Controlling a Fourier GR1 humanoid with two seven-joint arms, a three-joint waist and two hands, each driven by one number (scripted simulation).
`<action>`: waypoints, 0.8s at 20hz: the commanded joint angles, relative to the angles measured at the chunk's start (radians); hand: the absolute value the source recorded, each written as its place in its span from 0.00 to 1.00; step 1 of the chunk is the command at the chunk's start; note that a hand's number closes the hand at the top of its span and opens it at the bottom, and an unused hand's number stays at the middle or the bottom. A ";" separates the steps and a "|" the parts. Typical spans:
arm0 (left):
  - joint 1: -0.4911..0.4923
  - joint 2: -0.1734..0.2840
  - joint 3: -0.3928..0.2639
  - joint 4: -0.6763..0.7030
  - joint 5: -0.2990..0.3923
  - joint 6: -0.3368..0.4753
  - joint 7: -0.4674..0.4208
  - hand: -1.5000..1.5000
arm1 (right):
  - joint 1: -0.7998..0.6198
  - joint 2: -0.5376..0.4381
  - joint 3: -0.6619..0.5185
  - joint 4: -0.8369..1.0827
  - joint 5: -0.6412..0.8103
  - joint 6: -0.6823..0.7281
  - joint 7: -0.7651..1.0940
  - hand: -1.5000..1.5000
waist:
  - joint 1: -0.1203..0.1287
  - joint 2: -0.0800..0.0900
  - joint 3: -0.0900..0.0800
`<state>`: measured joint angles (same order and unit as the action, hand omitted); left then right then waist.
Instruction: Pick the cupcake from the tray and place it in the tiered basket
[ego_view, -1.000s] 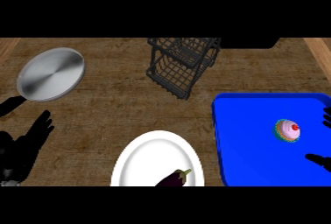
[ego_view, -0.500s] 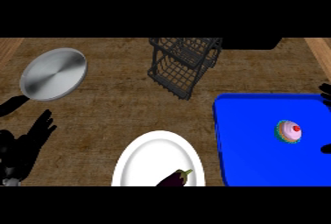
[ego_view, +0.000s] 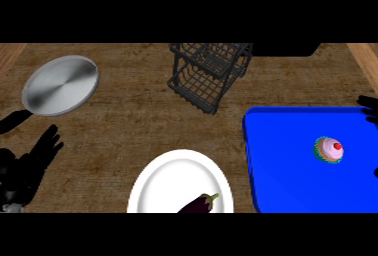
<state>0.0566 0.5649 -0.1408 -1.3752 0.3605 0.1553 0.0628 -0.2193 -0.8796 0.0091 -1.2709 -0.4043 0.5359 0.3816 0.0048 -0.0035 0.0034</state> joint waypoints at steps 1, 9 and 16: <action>0.033 -0.018 0.009 -0.011 -0.028 -0.015 0.010 0.50 | -0.058 0.021 0.000 0.086 0.065 0.041 0.037 0.00 | 0.005 0.004 -0.003; 0.032 -0.010 0.107 0.002 -0.033 -0.109 0.012 0.50 | 0.020 0.048 -0.076 0.079 0.131 0.091 0.041 0.00 | 0.000 0.003 -0.003; -0.019 -0.089 0.124 0.093 -0.107 -0.113 -0.012 0.50 | 0.037 0.086 -0.142 0.108 0.140 0.180 0.013 0.00 | -0.004 0.004 -0.003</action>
<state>0.0557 0.5025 -0.0409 -1.3514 0.2818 0.0686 0.0691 -0.1808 -0.8184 -0.0985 -1.1837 -0.2808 0.6802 0.4045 0.0019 -0.0037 0.0041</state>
